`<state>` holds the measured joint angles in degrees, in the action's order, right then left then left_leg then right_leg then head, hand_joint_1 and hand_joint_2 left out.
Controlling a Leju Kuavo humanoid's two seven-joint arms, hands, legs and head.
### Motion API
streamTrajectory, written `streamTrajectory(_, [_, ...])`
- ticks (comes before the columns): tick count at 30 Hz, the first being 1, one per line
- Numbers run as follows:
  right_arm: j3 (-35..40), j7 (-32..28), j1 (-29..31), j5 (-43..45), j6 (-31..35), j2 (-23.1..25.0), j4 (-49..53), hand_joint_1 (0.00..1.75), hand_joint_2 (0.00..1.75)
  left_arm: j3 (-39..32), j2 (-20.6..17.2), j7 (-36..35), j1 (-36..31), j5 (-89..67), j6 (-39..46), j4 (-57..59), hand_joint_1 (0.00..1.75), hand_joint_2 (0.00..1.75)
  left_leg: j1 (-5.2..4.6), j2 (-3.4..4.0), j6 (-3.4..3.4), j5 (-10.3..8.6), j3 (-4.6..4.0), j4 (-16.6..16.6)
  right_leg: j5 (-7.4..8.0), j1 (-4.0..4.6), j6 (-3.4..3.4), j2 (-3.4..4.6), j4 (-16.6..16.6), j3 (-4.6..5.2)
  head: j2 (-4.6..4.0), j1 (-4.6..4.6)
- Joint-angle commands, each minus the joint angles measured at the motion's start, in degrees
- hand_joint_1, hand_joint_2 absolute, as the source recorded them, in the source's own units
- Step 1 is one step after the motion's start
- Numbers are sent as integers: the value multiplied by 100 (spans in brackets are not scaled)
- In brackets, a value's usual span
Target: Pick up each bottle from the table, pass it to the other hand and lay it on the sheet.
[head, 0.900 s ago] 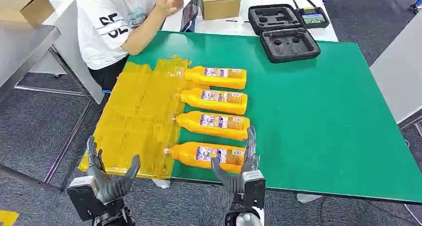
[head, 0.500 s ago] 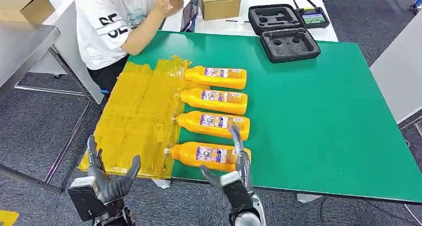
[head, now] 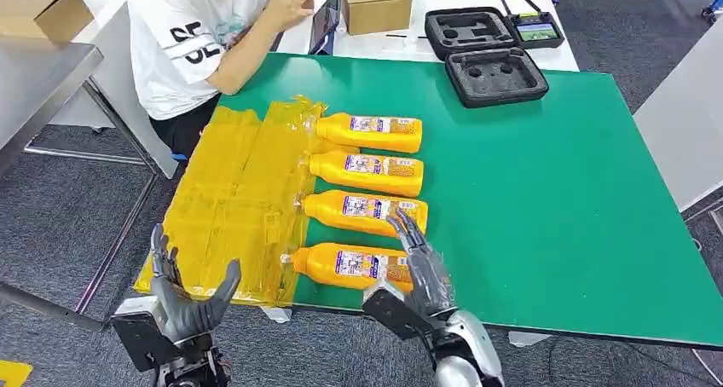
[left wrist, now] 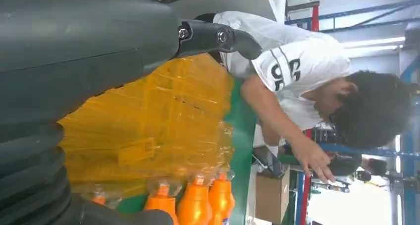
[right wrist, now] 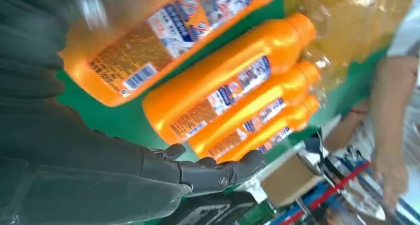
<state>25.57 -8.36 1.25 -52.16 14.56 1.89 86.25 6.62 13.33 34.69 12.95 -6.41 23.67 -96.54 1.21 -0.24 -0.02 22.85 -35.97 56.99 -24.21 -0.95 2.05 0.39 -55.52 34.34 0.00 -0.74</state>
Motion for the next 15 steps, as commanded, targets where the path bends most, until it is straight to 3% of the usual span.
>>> streamTrajectory(1, [680, 369, 751, 531, -560, -671, -643, 0, 175, 203, -321, -19, -277, 149, 32, 369, 0, 175, -4, 8, 6, 7, 28, -7, -5, -1, -6, 4, 7, -25, 0, -4])
streamTrajectory(8, [790, 367, 810, 631, -563, -744, -795, 0, 175, 281, -386, -17, -372, 218, 64, 468, 0, 175, -1, 4, 4, 4, 22, -7, -4, 1, -5, 0, 8, -22, 0, 0])
streamTrajectory(9, [887, 417, 852, 712, -651, -791, -878, 0, 175, 341, -429, -5, -421, 266, 97, 509, 0, 175, -1, 9, 11, 27, 67, -5, -23, 4, -13, 1, 10, -68, 0, -2])
streamTrajectory(10, [931, 422, 867, 712, -662, -814, -913, 0, 175, 360, -441, 0, -440, 287, 106, 531, 0, 175, -3, 2, 5, 4, 26, -9, -5, -1, -5, -3, 9, -26, 0, -2])
streamTrajectory(15, [1086, 471, 821, 771, -748, -1074, -1064, 0, 175, 464, -517, 34, -585, 419, 114, 741, 0, 175, -4, -4, 5, 2, 22, -9, -5, -2, -4, -8, 8, -24, 0, -2])
